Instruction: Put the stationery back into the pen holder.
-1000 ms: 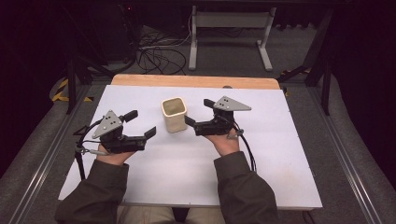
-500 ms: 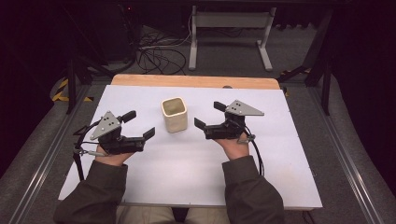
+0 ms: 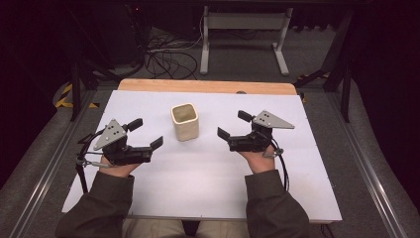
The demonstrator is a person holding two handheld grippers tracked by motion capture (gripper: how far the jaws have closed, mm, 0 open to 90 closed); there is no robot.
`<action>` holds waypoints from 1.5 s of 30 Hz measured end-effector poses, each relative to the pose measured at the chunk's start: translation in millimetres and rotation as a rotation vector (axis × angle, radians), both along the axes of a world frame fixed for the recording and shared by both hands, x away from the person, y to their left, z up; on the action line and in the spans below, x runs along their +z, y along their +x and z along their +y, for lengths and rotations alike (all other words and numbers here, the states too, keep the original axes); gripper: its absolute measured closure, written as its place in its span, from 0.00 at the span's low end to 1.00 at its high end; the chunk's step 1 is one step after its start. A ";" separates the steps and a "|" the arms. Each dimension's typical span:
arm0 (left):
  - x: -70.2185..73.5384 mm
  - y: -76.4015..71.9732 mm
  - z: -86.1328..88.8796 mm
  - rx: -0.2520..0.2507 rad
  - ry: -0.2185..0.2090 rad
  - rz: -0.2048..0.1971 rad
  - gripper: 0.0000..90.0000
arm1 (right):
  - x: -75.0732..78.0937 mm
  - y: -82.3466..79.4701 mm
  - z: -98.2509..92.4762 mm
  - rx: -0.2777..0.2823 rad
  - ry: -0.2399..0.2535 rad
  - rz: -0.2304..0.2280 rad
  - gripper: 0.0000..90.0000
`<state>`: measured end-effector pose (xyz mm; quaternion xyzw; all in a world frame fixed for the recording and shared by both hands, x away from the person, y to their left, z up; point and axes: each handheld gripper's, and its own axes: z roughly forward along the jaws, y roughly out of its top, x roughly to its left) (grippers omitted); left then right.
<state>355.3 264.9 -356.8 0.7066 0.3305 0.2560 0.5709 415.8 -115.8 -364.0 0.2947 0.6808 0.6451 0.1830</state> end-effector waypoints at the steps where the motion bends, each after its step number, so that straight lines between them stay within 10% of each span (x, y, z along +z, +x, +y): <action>1: 0.0 -0.2 0.2 0.001 -0.001 -0.001 0.08 | -0.3 -0.5 -2.4 -0.002 0.003 -0.002 0.00; 45: -0.3 -7.1 10.1 0.021 -0.007 -0.009 0.07 | -1.9 -26.6 -89.1 -0.136 0.043 -0.003 0.00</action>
